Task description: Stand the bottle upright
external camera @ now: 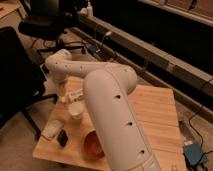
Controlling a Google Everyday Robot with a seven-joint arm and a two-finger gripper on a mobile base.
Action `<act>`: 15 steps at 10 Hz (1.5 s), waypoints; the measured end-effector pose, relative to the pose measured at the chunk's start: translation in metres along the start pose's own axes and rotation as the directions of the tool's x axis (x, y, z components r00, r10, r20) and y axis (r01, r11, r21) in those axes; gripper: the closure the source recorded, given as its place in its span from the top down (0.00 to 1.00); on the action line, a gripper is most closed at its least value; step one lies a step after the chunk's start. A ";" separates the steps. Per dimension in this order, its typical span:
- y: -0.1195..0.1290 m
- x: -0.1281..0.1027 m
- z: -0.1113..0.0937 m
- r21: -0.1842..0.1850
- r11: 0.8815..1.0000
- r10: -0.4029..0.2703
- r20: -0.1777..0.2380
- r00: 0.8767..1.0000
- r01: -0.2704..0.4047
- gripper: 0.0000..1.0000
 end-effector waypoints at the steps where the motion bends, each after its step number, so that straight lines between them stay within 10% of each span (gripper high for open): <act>1: 0.011 0.000 -0.001 -0.001 1.000 0.007 -0.007 1.000 -0.007 0.65; 7: 0.067 0.003 0.004 -0.008 1.000 0.026 -0.022 0.999 -0.026 0.65; 15: 0.043 -0.002 0.037 -0.004 1.000 0.021 -0.039 0.999 -0.021 0.65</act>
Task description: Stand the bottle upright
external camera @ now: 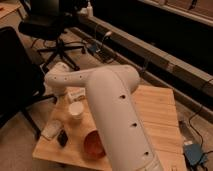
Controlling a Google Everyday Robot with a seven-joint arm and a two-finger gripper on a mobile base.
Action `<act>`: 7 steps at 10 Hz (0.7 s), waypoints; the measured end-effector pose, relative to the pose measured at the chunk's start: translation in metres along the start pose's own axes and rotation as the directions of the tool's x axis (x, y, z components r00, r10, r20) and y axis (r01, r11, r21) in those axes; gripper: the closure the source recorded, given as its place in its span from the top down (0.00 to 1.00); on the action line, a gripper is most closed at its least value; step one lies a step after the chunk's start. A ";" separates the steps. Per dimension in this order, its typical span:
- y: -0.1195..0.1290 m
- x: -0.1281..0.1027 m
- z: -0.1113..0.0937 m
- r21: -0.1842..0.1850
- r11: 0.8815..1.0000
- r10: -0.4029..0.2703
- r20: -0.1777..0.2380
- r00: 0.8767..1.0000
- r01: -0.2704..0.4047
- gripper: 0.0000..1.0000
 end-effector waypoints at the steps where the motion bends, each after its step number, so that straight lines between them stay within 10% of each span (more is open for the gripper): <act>1: -0.003 0.002 0.003 -0.003 1.000 0.007 -0.001 1.000 -0.007 0.65; 7: -0.021 0.008 0.010 -0.036 0.998 0.053 0.001 0.999 -0.053 0.65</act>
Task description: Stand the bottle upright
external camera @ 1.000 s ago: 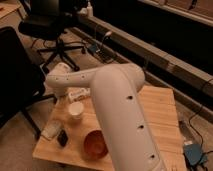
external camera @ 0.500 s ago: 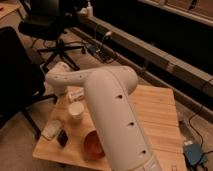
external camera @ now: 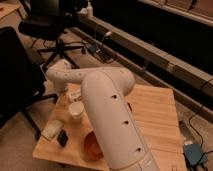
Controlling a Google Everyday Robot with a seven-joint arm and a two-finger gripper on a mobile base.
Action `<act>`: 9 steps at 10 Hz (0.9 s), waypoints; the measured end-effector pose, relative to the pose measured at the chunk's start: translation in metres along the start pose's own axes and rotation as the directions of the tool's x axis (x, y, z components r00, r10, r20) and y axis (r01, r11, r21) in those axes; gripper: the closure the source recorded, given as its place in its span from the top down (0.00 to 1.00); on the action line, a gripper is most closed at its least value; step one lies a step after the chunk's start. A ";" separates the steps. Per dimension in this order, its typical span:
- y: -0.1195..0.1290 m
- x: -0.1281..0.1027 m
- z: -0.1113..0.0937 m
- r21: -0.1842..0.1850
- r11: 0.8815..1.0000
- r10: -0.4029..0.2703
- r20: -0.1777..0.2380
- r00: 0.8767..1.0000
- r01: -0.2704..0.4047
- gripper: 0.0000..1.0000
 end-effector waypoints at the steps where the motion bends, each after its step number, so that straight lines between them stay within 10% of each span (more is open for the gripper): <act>1: -0.001 -0.001 0.000 -0.003 1.000 -0.002 0.000 1.000 0.002 0.65; 9: 0.013 0.008 0.016 -0.045 0.999 0.000 -0.031 1.000 -0.001 0.65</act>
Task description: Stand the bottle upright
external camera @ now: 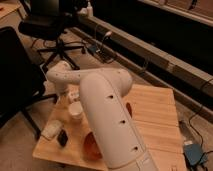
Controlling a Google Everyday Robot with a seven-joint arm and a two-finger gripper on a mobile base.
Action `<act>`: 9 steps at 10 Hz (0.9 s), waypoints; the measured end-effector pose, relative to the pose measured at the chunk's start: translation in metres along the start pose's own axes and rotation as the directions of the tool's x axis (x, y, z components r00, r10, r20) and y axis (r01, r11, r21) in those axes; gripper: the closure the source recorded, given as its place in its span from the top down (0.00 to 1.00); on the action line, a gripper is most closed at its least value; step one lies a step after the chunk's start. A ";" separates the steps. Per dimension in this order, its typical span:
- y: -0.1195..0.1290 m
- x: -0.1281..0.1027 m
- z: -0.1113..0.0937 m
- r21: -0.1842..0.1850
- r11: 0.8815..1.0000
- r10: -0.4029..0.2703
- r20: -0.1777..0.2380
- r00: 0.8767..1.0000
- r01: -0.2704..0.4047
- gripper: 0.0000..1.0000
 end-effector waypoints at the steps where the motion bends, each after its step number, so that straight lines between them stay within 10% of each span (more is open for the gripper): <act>1: 0.000 0.000 0.002 -0.004 1.000 -0.002 -0.003 1.000 0.002 0.65; 9: -0.001 0.004 0.015 -0.028 1.000 0.010 -0.022 1.000 -0.011 0.50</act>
